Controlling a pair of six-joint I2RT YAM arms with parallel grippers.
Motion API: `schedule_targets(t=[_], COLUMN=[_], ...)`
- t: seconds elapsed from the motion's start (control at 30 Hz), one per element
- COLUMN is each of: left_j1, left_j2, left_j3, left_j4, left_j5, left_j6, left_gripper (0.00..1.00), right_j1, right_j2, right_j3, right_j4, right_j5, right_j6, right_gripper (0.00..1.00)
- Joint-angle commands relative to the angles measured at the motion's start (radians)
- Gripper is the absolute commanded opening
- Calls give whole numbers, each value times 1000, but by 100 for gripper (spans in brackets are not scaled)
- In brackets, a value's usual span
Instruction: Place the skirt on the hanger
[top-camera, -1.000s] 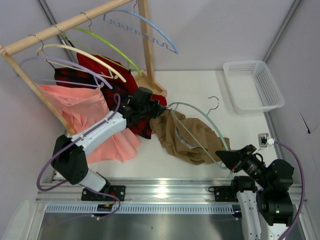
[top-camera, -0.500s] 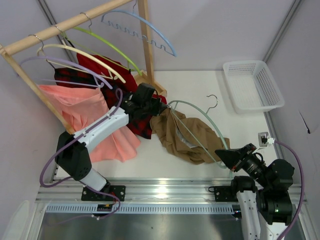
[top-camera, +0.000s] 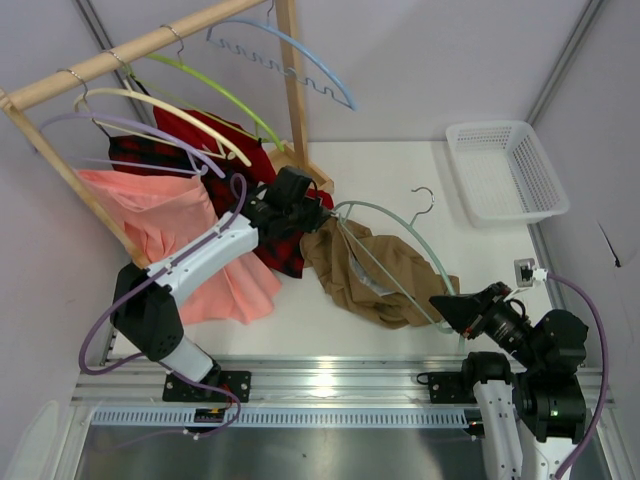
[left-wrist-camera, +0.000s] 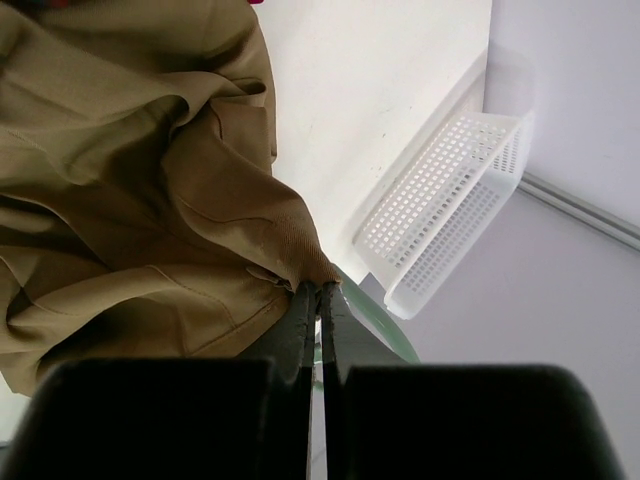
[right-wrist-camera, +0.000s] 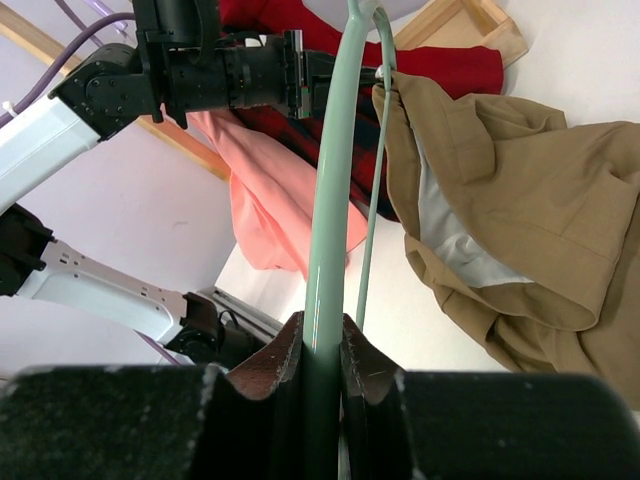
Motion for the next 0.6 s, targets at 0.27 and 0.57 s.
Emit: schedule_targets(t=[0.27, 0.57], left_j1=[-7, -53], left_j2=[-22, 30], left_j3=[87, 156], left_j4=[66, 0], left_j5=[-12, 8], left_j6=[94, 62], left_gripper=[0, 0], right_j1=[3, 3], right_j2=[11, 2], right_j3=[7, -10], right_j4=[95, 132], right_j5=[-100, -97], right_j6=[7, 24], right_gripper=[0, 0])
